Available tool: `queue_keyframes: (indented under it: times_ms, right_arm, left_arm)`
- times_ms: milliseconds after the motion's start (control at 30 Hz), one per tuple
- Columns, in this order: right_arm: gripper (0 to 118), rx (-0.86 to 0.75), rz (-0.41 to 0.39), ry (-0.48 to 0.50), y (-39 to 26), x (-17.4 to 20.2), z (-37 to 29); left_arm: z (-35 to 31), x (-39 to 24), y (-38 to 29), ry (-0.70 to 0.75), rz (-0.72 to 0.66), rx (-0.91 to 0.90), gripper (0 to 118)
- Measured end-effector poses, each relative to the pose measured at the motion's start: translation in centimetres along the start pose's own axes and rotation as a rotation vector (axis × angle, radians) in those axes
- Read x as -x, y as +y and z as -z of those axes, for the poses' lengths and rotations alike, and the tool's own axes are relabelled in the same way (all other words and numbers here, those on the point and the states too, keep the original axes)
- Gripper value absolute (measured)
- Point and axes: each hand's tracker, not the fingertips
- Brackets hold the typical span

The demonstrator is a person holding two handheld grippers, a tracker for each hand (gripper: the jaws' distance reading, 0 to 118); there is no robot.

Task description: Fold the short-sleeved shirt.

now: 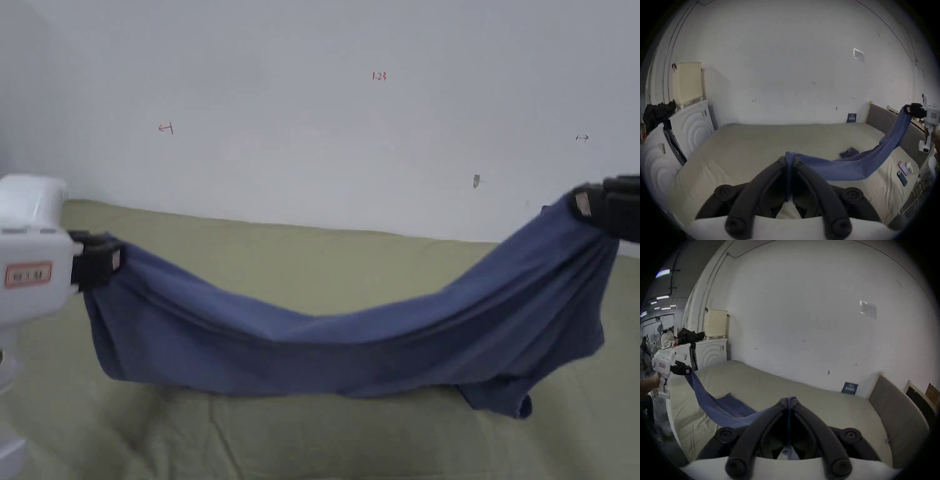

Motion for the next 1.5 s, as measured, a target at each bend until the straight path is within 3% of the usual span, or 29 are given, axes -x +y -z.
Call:
queue_keyframes:
  times_ms: [200, 500, 967, 1033, 1067, 1100, 1133, 1167, 1200, 1333, 1500]
  right_arm:
    - [1, 0.052, 0.002, 0.044, -6.5, 2.2, -6.0]
    - [1, 0.161, 0.101, 0.079, -15.4, 5.8, -12.0]
    - [1, 0.404, 0.250, 0.013, -26.4, 8.6, -15.6]
    - [1, 0.432, 0.247, -0.014, -27.9, 8.4, -15.6]
    - [3, 0.443, 0.248, -0.016, -28.3, 8.4, -15.6]
    - [18, 0.466, 0.233, -0.044, -28.6, 8.6, -15.6]
    - [44, 0.471, 0.228, -0.078, -28.8, 8.7, -15.6]
    - [73, 0.478, 0.239, -0.075, -29.1, 8.5, -15.8]
    - [91, 0.492, 0.251, -0.110, -29.1, 8.3, -16.0]
    - [88, 0.377, 0.335, -0.199, -27.1, 8.6, -18.1]
    - [89, 0.141, 0.404, -0.243, -23.7, 10.5, -20.3]
  left_arm:
    - [-4.6, 1.4, -7.4, -0.020, -0.079, 0.028, 8]
    - [-8.6, 2.7, -15.9, -0.063, -0.108, 0.080, 8]
    - [-9.6, 3.1, -25.8, -0.063, -0.178, 0.251, 8]
    - [-9.8, 2.9, -26.6, -0.059, -0.187, 0.263, 19]
    - [-9.9, 2.8, -27.0, -0.053, -0.192, 0.270, 34]
    - [-10.0, 2.6, -27.3, -0.047, -0.197, 0.279, 64]
    - [-10.1, 2.6, -27.7, -0.042, -0.205, 0.293, 85]
    - [-10.3, 2.7, -28.1, -0.042, -0.215, 0.308, 95]
    - [-10.4, 2.9, -28.6, -0.036, -0.230, 0.322, 96]
    - [-12.5, 3.0, -29.0, -0.004, -0.295, 0.272, 95]
    - [-16.2, -0.6, -24.1, 0.030, -0.255, 0.024, 95]
